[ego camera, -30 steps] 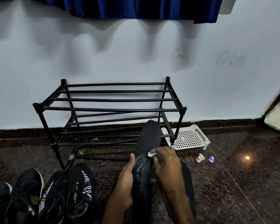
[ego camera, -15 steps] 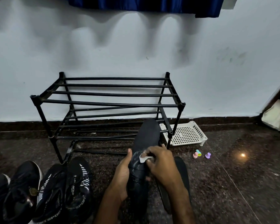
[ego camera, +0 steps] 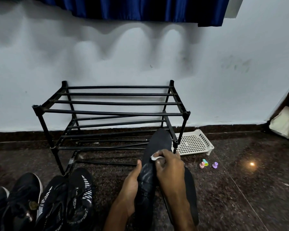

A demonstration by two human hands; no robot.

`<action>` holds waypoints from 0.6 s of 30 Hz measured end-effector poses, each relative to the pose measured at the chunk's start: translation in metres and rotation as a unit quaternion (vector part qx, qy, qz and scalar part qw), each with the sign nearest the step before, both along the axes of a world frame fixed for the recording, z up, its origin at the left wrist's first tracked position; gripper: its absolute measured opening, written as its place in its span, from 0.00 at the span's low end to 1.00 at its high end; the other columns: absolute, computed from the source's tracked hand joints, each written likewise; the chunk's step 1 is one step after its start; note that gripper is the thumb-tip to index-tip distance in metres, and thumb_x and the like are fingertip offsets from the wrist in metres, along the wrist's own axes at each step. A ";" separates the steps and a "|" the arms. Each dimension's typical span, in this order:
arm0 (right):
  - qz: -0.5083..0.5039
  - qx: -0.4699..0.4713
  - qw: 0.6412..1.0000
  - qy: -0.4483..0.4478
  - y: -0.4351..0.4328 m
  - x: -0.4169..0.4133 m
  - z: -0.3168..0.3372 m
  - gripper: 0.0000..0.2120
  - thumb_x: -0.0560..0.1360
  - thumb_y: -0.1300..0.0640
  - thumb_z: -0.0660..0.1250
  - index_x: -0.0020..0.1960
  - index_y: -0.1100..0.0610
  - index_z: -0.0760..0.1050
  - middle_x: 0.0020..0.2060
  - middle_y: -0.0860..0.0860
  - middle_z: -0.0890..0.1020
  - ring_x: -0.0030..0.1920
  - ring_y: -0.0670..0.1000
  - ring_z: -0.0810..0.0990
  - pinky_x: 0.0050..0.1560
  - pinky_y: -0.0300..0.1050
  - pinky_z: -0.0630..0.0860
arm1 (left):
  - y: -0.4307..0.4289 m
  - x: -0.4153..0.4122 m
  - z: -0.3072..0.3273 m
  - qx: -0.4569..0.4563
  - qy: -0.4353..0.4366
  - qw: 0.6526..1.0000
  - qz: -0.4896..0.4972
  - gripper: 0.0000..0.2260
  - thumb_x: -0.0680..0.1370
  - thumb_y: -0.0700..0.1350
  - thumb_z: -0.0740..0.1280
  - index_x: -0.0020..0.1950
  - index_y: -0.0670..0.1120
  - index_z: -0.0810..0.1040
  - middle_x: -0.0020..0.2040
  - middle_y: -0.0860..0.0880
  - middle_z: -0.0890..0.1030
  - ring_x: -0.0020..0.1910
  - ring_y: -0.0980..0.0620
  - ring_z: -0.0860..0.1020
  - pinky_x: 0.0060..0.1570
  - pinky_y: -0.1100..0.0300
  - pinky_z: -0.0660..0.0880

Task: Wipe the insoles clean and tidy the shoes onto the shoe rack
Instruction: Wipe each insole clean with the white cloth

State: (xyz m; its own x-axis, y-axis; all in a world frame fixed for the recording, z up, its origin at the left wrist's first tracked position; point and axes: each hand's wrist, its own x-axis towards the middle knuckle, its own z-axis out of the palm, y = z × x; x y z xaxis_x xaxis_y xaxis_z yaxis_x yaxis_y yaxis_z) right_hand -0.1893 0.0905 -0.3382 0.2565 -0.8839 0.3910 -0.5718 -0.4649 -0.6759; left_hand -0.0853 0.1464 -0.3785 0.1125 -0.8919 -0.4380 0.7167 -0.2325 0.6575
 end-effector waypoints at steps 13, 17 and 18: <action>0.114 0.050 0.991 0.042 0.004 -0.001 0.006 0.09 0.69 0.65 0.67 0.41 0.51 0.79 0.39 0.40 0.83 0.45 0.39 0.80 0.75 0.43 0.50 | 0.000 0.006 -0.004 0.000 0.020 0.999 0.027 0.28 0.79 0.59 0.61 0.65 0.36 0.78 0.61 0.34 0.79 0.60 0.35 0.78 0.65 0.40 0.71; 0.036 0.017 0.998 0.038 -0.003 -0.008 0.007 0.10 0.70 0.65 0.68 0.40 0.49 0.77 0.39 0.40 0.83 0.43 0.39 0.80 0.76 0.41 0.47 | -0.005 0.012 -0.008 0.009 0.029 0.999 0.011 0.32 0.75 0.63 0.65 0.67 0.39 0.76 0.58 0.33 0.80 0.42 0.36 0.82 0.36 0.46 0.80; 0.020 0.010 0.999 0.031 -0.002 -0.006 0.008 0.10 0.70 0.65 0.68 0.40 0.49 0.77 0.39 0.41 0.83 0.43 0.40 0.80 0.75 0.39 0.47 | -0.004 0.010 -0.007 0.003 0.032 0.999 0.006 0.32 0.75 0.63 0.65 0.66 0.39 0.77 0.58 0.33 0.80 0.43 0.36 0.82 0.37 0.47 0.80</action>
State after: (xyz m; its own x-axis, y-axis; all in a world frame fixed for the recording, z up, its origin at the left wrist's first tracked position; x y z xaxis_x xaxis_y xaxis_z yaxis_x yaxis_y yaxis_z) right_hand -0.1957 0.0886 -0.3306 0.3142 -0.8804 0.3551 -0.5941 -0.4741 -0.6498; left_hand -0.0752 0.1424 -0.3851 0.0945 -0.8877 -0.4506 0.7596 -0.2283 0.6090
